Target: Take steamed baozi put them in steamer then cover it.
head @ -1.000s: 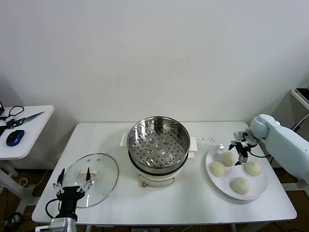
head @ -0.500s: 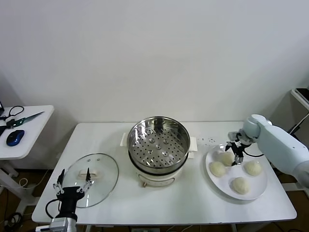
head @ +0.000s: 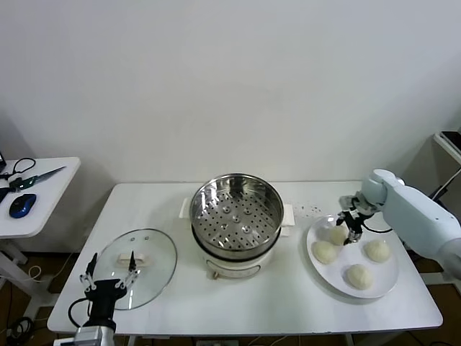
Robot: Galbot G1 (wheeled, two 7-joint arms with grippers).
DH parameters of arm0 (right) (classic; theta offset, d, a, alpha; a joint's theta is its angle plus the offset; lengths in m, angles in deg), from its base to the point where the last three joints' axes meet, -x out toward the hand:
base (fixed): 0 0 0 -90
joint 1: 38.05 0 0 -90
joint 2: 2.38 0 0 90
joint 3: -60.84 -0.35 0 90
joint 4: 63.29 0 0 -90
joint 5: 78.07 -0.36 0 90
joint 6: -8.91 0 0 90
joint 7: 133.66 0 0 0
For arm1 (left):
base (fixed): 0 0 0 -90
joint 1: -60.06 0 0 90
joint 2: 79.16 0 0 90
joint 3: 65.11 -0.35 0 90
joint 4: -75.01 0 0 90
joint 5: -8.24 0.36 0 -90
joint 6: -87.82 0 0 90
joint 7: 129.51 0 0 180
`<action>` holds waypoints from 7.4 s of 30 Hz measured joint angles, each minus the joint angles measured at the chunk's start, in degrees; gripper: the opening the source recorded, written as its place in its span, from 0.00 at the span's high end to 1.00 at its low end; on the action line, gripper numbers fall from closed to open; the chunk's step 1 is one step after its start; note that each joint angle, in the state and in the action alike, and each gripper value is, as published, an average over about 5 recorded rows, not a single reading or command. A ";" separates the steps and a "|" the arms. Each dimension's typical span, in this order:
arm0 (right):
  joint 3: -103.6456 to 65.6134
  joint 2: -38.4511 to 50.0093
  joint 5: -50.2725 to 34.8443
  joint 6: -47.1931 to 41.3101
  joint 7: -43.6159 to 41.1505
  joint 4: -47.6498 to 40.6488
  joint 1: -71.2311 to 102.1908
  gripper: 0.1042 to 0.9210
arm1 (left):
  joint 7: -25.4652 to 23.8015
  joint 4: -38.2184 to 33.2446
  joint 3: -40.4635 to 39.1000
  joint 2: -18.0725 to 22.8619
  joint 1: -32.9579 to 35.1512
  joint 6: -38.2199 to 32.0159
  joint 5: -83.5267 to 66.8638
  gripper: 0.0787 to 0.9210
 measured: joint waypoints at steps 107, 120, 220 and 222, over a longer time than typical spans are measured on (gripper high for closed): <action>33.31 6.36 -29.30 -8.57 5.83 25.07 -30.42 0.12 | -0.58 -3.75 -1.21 -2.03 3.99 1.75 2.11 0.12; 26.01 10.57 -27.02 -15.00 7.13 23.88 -15.07 0.12 | -0.48 -3.72 -1.15 -1.70 5.34 1.22 2.58 0.12; 45.08 -30.97 -50.66 -23.83 13.86 14.49 -32.30 0.30 | -0.46 -3.17 -2.71 -2.17 7.03 0.44 3.48 0.12; 45.20 -31.20 -50.45 -23.82 13.97 14.37 -31.96 0.29 | -0.46 -3.14 -2.59 -2.18 7.05 0.44 3.47 0.12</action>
